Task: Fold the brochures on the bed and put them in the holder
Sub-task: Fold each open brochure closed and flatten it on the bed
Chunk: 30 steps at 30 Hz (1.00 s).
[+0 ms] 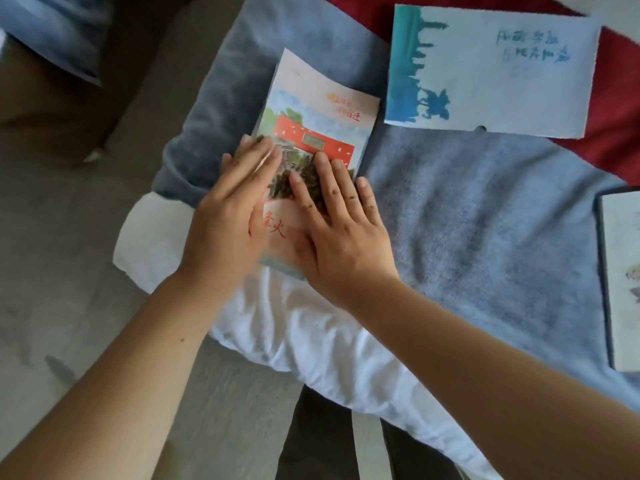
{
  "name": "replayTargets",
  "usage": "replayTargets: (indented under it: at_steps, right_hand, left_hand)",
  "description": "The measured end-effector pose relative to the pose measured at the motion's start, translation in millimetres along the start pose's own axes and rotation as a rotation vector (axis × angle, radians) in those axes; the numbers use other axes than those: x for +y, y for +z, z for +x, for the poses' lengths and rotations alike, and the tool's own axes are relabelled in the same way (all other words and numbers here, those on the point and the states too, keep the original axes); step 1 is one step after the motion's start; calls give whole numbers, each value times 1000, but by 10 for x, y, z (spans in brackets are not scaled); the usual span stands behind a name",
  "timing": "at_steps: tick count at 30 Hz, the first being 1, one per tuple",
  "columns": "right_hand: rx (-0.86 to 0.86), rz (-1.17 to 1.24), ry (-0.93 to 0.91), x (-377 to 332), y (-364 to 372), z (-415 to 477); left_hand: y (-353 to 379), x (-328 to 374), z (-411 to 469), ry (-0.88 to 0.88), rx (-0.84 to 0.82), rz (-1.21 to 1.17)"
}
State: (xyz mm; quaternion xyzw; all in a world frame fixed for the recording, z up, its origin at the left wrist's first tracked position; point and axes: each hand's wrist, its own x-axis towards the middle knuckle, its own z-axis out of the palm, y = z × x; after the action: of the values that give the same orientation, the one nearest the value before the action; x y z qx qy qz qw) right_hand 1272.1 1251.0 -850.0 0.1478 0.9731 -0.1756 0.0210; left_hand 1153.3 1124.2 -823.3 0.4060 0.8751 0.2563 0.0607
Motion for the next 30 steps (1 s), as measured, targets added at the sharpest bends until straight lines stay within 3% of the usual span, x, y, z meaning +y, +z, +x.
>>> replayTargets:
  at_steps: [8,16,20,24,30]
  right_hand:
    - [-26,6,81,-85,-390,256]
    - [-434,-251,157,-56,-733,717]
    - [-491,-291,222,-118,-702,878]
    - [-594,-238,278,-170,-589,1021]
    - [-604,-235,307,-136,-406,1120]
  left_hand:
    - [19,139,-4,-94,-225,205]
    - [-239,282,148,-205,-593,304]
    - [-220,358,339,-250,-803,403]
    - [-114,477,500,-285,-797,589]
    - [189,444,573,-365,-716,589]
